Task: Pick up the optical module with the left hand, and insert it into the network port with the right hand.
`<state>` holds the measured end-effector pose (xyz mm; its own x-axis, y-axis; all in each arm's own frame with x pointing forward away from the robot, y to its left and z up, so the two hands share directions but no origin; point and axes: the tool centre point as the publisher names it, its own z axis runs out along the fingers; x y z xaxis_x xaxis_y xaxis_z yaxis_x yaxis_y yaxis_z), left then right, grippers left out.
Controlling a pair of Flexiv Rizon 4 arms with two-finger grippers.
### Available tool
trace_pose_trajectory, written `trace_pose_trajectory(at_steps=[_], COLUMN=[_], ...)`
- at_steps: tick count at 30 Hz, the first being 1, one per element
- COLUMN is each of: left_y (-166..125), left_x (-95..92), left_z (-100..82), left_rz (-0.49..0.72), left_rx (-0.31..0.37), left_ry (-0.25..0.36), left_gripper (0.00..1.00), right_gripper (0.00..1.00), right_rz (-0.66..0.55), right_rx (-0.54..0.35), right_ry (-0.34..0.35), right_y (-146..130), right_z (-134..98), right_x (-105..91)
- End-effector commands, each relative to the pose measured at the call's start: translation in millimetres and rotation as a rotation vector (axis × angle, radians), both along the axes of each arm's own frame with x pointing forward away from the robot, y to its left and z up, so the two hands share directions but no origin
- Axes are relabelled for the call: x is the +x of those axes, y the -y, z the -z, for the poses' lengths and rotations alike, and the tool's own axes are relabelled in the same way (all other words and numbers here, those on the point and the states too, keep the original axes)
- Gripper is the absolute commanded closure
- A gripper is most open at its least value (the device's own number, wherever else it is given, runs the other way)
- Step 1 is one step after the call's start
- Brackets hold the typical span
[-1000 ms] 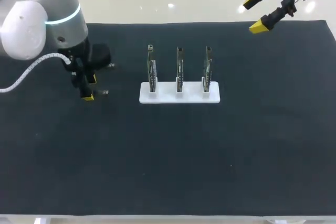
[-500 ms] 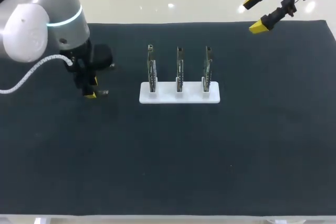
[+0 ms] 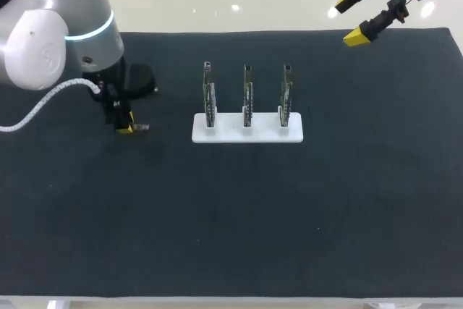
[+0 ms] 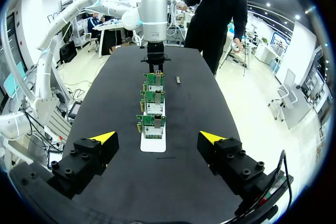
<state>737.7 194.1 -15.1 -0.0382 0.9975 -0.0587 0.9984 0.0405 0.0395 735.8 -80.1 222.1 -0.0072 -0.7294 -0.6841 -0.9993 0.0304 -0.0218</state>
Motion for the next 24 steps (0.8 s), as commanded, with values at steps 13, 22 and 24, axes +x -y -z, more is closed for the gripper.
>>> trace_pose_trajectory(at_steps=[13,22,24], left_y=[-3,14,17], left_x=[-4.4,-9.6,-10.7], left_z=[-49.4,-115.1,-128.8], left_rz=[0.005,0.06,0.072], left_rx=[-0.173,-0.438,-0.493], left_ry=[0.021,0.019,0.018], left_gripper=[1.0,1.0,1.0], right_gripper=[0.0,0.0,0.0], right_rz=[0.0,0.0,0.0], right_rx=[0.001,0.001,0.001], right_ry=[0.002,0.002,0.002], right_y=[0,0,0], right_z=[0,0,0], right_x=[-0.6,-0.6,-0.6])
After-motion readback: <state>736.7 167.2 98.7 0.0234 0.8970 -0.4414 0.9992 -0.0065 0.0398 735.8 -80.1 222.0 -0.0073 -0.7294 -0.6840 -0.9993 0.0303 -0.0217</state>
